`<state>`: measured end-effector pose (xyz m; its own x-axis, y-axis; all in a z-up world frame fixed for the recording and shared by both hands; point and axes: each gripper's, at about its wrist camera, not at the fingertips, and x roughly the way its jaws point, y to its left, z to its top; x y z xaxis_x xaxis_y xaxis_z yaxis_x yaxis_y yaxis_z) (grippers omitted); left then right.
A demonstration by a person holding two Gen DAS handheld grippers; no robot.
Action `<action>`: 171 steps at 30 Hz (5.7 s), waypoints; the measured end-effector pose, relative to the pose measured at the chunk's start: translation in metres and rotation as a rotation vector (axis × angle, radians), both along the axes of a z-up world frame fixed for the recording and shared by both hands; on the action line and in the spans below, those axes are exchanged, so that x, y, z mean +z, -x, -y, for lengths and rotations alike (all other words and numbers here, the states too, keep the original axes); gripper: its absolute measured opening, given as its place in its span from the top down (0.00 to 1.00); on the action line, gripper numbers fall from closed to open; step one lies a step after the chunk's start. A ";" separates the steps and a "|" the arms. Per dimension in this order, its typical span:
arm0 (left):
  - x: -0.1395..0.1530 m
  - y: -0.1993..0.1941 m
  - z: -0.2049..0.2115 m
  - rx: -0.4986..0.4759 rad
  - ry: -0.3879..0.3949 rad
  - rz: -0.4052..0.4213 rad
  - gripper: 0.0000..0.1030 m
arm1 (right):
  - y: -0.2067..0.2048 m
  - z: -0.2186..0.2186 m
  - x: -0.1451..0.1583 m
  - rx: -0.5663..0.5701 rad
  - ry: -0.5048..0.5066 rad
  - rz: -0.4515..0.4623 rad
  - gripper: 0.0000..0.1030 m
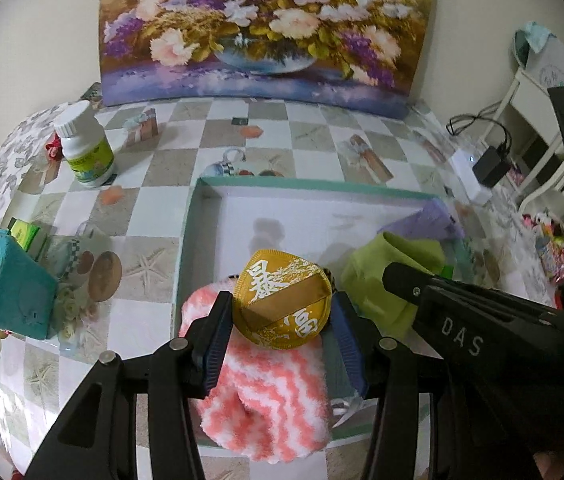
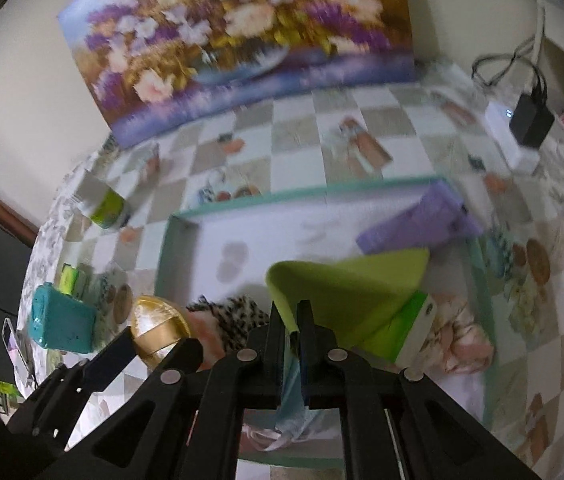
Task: Organize soft objects
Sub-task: 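Carry both items into the white tray and open both tools to release them, then lift both open tools away from the tray, then move both tools past the teal box toward the red bow and green packet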
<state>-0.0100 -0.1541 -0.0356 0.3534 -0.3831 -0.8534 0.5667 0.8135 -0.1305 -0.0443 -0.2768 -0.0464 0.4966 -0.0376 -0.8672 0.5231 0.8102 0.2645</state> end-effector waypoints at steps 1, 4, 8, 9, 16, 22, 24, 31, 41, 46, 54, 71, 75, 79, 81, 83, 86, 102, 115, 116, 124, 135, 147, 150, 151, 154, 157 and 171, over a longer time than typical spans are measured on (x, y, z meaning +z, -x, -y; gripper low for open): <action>-0.002 0.000 0.001 -0.005 -0.007 -0.006 0.50 | 0.000 0.002 -0.003 -0.005 -0.010 -0.011 0.92; -0.007 0.002 0.005 -0.022 -0.032 -0.020 0.50 | 0.000 0.005 -0.008 -0.018 -0.026 -0.028 0.92; -0.008 0.003 0.006 -0.026 -0.043 -0.030 0.39 | 0.001 0.007 -0.008 -0.028 -0.034 -0.034 0.92; -0.007 0.003 0.006 -0.025 -0.041 -0.032 0.38 | 0.001 0.007 -0.008 -0.029 -0.033 -0.038 0.84; 0.002 0.004 0.004 -0.018 -0.027 -0.033 0.30 | 0.004 0.006 0.003 -0.045 0.006 -0.034 0.56; 0.007 -0.002 -0.005 0.031 -0.052 -0.027 0.27 | 0.007 0.004 0.014 -0.055 0.041 -0.015 0.42; 0.006 -0.005 -0.009 0.050 -0.065 -0.028 0.24 | 0.008 0.004 0.018 -0.058 0.051 -0.008 0.39; 0.006 -0.016 -0.026 0.143 -0.068 -0.041 0.14 | 0.010 0.007 0.021 -0.081 0.075 -0.009 0.26; 0.009 -0.037 -0.056 0.286 -0.035 -0.073 0.05 | 0.009 0.007 0.016 -0.092 0.111 -0.046 0.08; 0.013 -0.043 -0.067 0.337 -0.024 -0.057 0.00 | 0.010 0.008 0.016 -0.107 0.127 -0.047 0.00; 0.018 -0.049 -0.075 0.362 -0.016 -0.046 0.00 | 0.006 0.001 0.011 -0.084 0.164 -0.097 0.00; 0.042 -0.062 -0.111 0.441 -0.056 0.003 0.00 | -0.006 -0.035 0.023 -0.044 0.187 -0.086 0.00; 0.048 -0.073 -0.134 0.489 -0.050 0.012 0.00 | -0.013 -0.050 0.024 -0.020 0.194 -0.082 0.00; 0.052 -0.083 -0.157 0.536 -0.044 0.016 0.00 | -0.019 -0.066 0.026 0.018 0.198 -0.069 0.00; 0.054 -0.087 -0.166 0.550 -0.044 0.020 0.00 | -0.023 -0.078 0.028 0.052 0.215 -0.063 0.00; 0.056 -0.091 -0.177 0.563 -0.046 0.027 0.00 | -0.028 -0.092 0.027 0.092 0.225 -0.059 0.00; 0.058 -0.098 -0.193 0.585 -0.049 0.028 0.00 | -0.035 -0.110 0.024 0.138 0.220 -0.058 0.00; 0.029 -0.123 -0.258 0.650 -0.057 -0.073 0.00 | -0.056 -0.163 0.019 0.234 0.185 -0.034 0.00; 0.016 -0.147 -0.287 0.608 0.046 -0.106 0.00 | -0.078 -0.171 0.039 0.229 0.137 -0.002 0.00; 0.017 -0.151 -0.291 0.602 0.063 -0.099 0.00 | -0.081 -0.170 0.042 0.228 0.131 0.005 0.00; 0.032 -0.188 -0.318 0.547 0.139 -0.048 0.00 | -0.118 -0.173 0.071 0.242 0.109 0.057 0.00; 0.017 -0.237 -0.320 0.440 0.064 -0.105 0.00 | -0.193 -0.208 0.076 0.392 0.033 0.014 0.00; -0.026 -0.270 -0.332 0.501 -0.014 -0.299 0.00 | -0.267 -0.251 0.027 0.567 0.006 -0.171 0.00; -0.036 -0.272 -0.336 0.507 -0.032 -0.329 0.00 | -0.279 -0.258 0.018 0.610 -0.001 -0.203 0.00; -0.037 -0.273 -0.336 0.505 -0.037 -0.332 0.00 | -0.284 -0.261 0.014 0.630 -0.006 -0.214 0.00; -0.044 -0.274 -0.338 0.497 -0.044 -0.352 0.00 | -0.297 -0.267 0.006 0.659 -0.038 -0.234 0.00; -0.047 -0.277 -0.341 0.496 -0.045 -0.364 0.00 | -0.308 -0.277 0.001 0.710 -0.032 -0.256 0.00; -0.051 -0.278 -0.347 0.492 -0.075 -0.360 0.00 | -0.317 -0.316 -0.037 0.951 0.152 -0.403 0.14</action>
